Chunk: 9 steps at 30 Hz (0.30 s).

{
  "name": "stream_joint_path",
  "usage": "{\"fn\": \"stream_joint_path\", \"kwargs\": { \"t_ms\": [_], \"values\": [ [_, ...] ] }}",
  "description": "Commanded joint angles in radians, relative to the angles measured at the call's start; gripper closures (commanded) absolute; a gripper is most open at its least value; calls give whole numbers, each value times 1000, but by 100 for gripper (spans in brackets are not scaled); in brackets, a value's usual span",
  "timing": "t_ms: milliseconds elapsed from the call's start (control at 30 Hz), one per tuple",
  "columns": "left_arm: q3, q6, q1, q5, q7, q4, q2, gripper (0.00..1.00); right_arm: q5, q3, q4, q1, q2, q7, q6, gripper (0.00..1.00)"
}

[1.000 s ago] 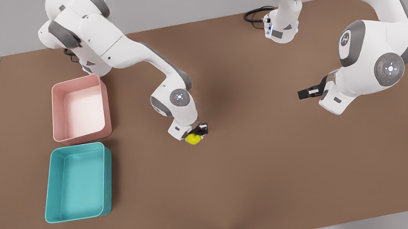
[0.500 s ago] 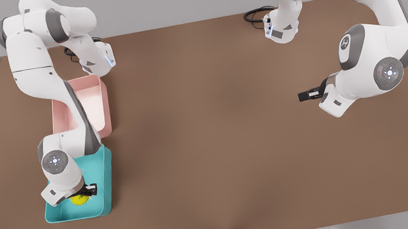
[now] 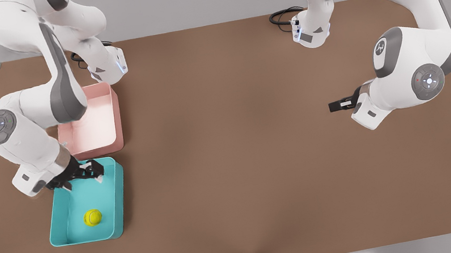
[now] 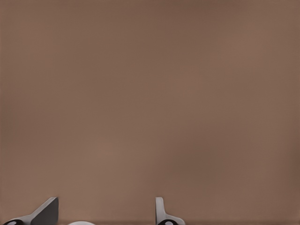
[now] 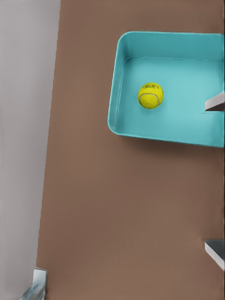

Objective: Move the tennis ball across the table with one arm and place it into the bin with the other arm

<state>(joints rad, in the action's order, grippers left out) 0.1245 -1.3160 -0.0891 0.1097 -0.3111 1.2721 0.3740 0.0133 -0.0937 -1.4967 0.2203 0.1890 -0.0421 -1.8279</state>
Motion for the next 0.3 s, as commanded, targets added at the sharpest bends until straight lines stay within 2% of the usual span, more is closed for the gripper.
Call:
{"fn": "stream_joint_path", "kwargs": {
  "t_ms": [0,267],
  "values": [
    [1,1,0,-1,0,0,-1,0,27,-6,-42,-27,-100,2,280,0],
    [1,4,2,-1,0,3,-1,0,14,-21,-71,-41,-120,10,253,0]
  ]
}}
